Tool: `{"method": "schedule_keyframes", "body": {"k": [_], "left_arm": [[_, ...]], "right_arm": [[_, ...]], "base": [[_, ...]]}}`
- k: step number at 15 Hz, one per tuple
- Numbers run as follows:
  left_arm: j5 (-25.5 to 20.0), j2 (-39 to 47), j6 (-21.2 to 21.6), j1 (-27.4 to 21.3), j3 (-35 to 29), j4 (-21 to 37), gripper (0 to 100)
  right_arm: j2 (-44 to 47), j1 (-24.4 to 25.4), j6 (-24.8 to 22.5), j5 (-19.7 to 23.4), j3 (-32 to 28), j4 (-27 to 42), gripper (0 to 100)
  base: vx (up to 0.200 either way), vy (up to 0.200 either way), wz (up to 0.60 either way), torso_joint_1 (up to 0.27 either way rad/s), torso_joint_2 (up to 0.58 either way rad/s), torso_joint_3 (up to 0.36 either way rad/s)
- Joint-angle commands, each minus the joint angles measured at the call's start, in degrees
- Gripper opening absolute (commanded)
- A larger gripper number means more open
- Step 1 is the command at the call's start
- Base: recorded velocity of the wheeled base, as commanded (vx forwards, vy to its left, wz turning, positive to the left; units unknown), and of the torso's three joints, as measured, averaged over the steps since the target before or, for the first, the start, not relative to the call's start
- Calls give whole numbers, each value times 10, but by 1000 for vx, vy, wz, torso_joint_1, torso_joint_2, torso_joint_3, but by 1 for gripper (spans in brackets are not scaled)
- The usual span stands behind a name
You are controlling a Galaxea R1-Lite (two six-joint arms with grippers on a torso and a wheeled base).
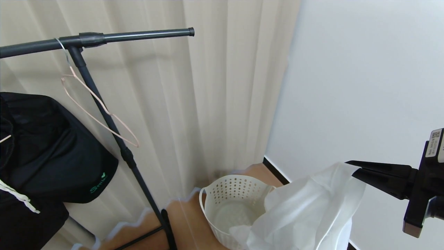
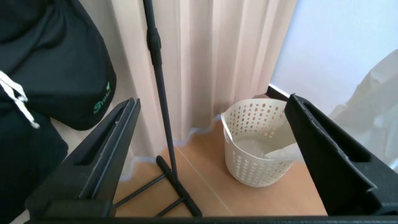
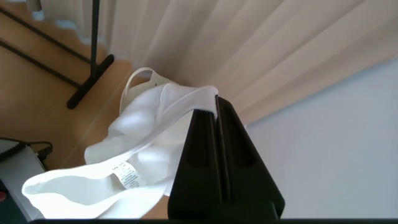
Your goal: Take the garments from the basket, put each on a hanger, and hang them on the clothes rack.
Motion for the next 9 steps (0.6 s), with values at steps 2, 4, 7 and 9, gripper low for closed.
{"method": "schedule_keyframes", "body": {"k": [2,4,7,9], "left_arm": [[0,1,0,0,0,0,100],[0,1,0,0,0,0,100],[0,1,0,0,0,0,100],[0,1,-1,0,0,0,100]], "right_arm": [[2,0,0,0,0,0,0],[2,1,-1,0,0,0,0],[2,1,0,0,0,0,0],[2,0,-1,0,1,0,0]], "base": [[0,0,0,232,-566,-332],[0,0,0,239,-583,-344],[0,0,0,251,-593,-321],[0,0,0,195,-449,-117]]}}
